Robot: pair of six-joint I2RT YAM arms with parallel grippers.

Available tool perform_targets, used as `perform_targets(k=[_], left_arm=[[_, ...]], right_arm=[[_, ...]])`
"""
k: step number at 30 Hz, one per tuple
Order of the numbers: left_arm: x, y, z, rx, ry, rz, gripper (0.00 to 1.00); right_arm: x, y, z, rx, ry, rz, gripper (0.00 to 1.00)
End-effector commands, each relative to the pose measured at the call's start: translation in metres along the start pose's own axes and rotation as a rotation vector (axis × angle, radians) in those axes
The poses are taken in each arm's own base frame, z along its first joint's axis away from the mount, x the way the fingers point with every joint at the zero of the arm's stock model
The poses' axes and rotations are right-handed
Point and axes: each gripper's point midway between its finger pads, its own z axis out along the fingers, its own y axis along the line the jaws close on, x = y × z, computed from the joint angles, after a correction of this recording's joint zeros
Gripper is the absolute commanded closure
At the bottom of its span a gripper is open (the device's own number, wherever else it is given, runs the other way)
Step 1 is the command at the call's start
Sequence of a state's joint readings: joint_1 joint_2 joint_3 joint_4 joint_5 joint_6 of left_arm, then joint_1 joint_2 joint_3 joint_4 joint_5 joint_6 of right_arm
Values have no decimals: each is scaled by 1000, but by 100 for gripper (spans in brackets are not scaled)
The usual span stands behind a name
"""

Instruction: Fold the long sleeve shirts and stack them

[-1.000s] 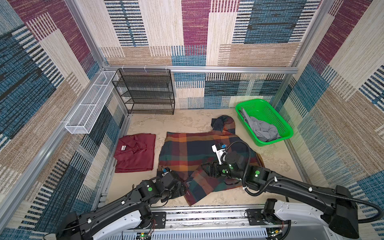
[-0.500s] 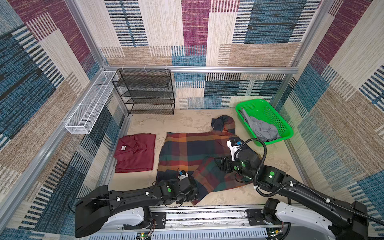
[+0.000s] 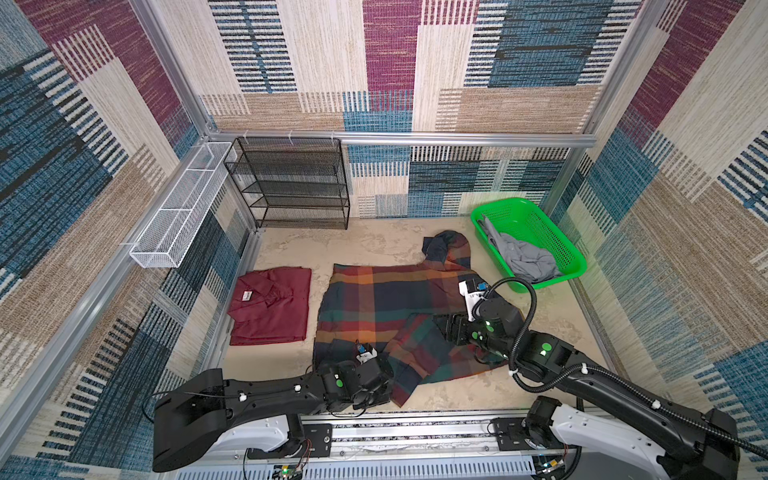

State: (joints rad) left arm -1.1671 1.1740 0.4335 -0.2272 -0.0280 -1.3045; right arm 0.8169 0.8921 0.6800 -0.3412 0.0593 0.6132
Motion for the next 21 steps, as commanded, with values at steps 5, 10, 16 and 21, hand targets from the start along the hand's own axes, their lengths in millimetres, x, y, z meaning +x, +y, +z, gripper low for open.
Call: perform_targets(k=[5,10,16,21], left_arm=[[-14,12,-14,-40,-83,36,98],[-28,12,-34,-26,-147,36,100],[-41,10,-51,14,-196,23,100],[-43,0,-51,57,-198,26,100]], right_arm=[[38,4,13,-78,148,42,34],[71,32,10,-304,272,14,30],[98,48,1,-465,372,21,28],[125,40,23,-430,447,58,29]])
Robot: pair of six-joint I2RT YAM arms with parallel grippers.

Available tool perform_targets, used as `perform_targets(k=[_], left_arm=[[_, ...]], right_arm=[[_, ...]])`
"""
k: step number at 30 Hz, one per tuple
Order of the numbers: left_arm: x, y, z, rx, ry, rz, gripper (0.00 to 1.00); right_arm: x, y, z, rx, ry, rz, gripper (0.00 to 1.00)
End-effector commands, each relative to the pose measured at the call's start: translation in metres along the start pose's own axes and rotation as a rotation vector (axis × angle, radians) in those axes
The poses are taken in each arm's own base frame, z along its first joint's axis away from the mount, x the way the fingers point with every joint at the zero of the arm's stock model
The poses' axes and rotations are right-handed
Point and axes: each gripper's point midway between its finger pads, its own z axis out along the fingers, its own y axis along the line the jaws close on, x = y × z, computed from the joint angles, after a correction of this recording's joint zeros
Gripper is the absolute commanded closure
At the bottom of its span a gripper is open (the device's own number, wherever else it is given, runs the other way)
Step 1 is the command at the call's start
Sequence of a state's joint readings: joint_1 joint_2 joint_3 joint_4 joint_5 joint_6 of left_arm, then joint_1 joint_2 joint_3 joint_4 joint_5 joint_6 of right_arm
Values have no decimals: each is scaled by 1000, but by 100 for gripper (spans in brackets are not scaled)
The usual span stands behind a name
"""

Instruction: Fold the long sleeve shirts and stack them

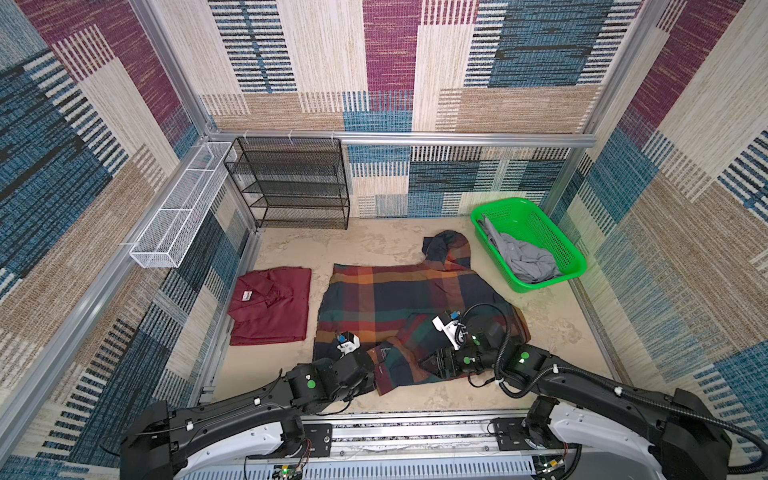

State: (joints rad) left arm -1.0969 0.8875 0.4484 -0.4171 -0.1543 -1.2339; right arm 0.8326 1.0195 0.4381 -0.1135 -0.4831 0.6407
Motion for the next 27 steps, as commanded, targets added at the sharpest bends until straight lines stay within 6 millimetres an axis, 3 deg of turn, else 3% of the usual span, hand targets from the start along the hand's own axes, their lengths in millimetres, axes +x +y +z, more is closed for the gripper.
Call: perform_targets(k=[1,6,11,22,27], left_arm=[[-2,-7,3,21,-4,25,100],[5,-19,16,72,28,18,100],[4,-29,20,98,30,29,98],[7,-19,18,93,32,45,59],[17,5,13,13,76,62,48]], right_arm=[[-5,13,12,-72,-10,-7,29],[-7,17,38,-71,14,-33,31],[3,1,64,-10,69,-9,35],[13,-16,75,35,95,29,42],[15,-25,77,69,95,52,47]])
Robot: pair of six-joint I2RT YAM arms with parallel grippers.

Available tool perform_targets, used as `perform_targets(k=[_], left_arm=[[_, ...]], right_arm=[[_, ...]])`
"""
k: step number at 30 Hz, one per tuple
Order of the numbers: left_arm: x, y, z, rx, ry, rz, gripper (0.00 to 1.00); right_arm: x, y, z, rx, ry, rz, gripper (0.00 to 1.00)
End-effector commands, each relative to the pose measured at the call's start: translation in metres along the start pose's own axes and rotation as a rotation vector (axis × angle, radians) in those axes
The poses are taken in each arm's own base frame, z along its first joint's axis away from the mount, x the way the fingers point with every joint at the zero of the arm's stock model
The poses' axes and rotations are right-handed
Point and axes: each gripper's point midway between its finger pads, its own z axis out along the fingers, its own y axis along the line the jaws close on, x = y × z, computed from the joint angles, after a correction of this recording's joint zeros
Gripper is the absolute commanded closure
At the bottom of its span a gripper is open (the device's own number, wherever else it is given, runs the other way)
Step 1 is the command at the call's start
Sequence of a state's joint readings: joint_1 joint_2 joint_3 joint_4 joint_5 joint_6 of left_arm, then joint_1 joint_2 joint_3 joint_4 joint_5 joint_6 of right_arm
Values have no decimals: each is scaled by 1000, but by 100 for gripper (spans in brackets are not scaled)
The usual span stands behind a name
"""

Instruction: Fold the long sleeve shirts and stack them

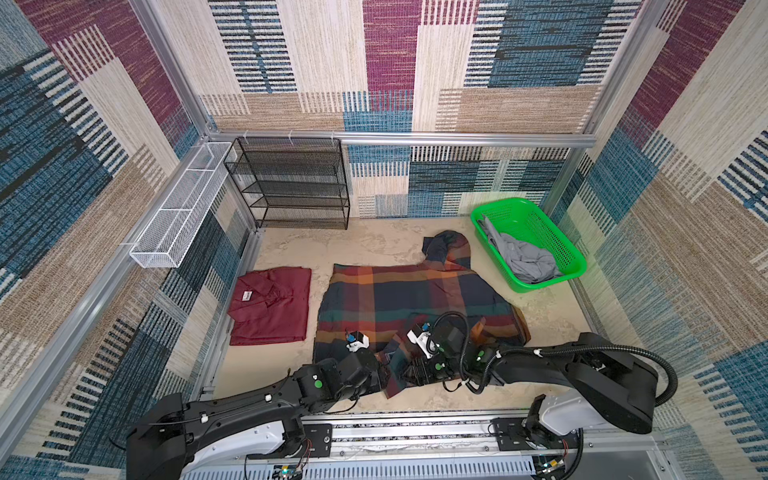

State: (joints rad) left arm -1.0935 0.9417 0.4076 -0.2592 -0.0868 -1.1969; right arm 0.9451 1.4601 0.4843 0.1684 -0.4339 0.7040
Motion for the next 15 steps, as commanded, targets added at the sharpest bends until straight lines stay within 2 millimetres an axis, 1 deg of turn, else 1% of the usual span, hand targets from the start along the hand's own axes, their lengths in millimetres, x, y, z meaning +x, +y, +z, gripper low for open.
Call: perform_targets(k=[1,2,3,7,9,11,15], left_arm=[[11,23,-4,-76,45,31,46],[13,27,-5,-90,52,22,43],[15,31,-6,-103,62,6,35],[26,38,-1,-154,103,-64,31],[32,34,6,-156,122,-61,31],[32,28,10,-162,115,-51,30],[29,10,20,-98,96,-56,31]], right_arm=[[-5,0,1,4,-27,9,47],[-5,-1,2,8,-25,12,47],[-5,-1,2,9,-25,16,48],[-7,2,3,-8,-23,27,50],[-7,5,5,-24,-15,32,50],[-7,8,6,-38,-11,35,51],[-7,12,8,-62,-1,43,52]])
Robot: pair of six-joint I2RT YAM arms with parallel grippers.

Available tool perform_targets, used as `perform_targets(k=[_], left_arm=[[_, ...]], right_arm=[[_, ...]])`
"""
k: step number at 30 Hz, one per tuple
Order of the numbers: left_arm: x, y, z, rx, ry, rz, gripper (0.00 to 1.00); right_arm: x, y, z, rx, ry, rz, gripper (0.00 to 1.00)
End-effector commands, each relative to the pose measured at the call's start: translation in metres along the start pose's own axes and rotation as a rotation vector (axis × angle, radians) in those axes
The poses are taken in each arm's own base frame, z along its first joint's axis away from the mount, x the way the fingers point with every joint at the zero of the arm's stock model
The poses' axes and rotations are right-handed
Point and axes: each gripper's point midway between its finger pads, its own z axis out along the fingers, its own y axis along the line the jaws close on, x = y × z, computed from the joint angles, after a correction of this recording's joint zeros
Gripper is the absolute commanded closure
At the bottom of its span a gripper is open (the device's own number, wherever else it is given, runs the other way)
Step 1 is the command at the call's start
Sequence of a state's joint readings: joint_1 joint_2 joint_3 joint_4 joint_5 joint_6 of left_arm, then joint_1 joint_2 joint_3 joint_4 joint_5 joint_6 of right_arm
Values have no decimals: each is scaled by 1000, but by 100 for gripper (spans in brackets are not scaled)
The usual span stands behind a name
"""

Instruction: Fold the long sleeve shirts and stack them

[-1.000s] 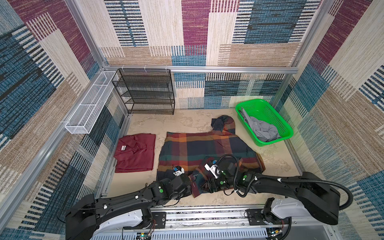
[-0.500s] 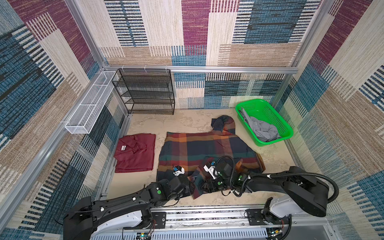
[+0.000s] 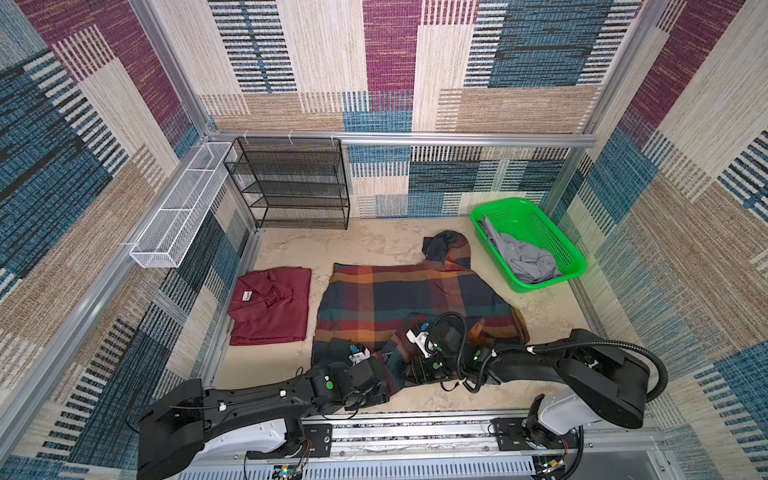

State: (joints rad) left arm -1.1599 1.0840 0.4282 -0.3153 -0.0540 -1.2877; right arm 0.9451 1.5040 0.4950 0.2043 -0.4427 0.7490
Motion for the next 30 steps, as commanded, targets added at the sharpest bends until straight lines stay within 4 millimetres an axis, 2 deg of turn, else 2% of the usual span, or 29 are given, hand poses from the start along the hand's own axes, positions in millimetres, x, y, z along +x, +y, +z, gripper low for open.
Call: perform_targets(k=[1,5,13,14,19,21,27,28,30], left_arm=[[-5,-14,4,50,-26,-35,31],[-3,-18,9,71,-20,-33,38],[-4,-17,11,129,-38,-60,64],[-5,-18,10,134,-46,-60,70],[-11,-22,2,160,-80,-48,84],[-13,-21,0,159,-92,-53,98],[-25,-24,-18,172,-150,-33,100],[-30,-25,-25,173,-167,-27,100],[-42,-26,-43,176,-206,-15,100]], right_arm=[[-3,13,1,-57,-3,1,52],[-3,14,0,-64,-3,6,53],[-2,18,0,-89,3,12,54],[-2,19,1,-91,3,13,54],[-1,20,0,-101,8,18,55],[-1,21,0,-104,6,16,55],[-8,26,-8,-80,-24,-1,54],[-14,26,-14,-52,-48,-11,51],[-32,31,-32,5,-123,-46,38]])
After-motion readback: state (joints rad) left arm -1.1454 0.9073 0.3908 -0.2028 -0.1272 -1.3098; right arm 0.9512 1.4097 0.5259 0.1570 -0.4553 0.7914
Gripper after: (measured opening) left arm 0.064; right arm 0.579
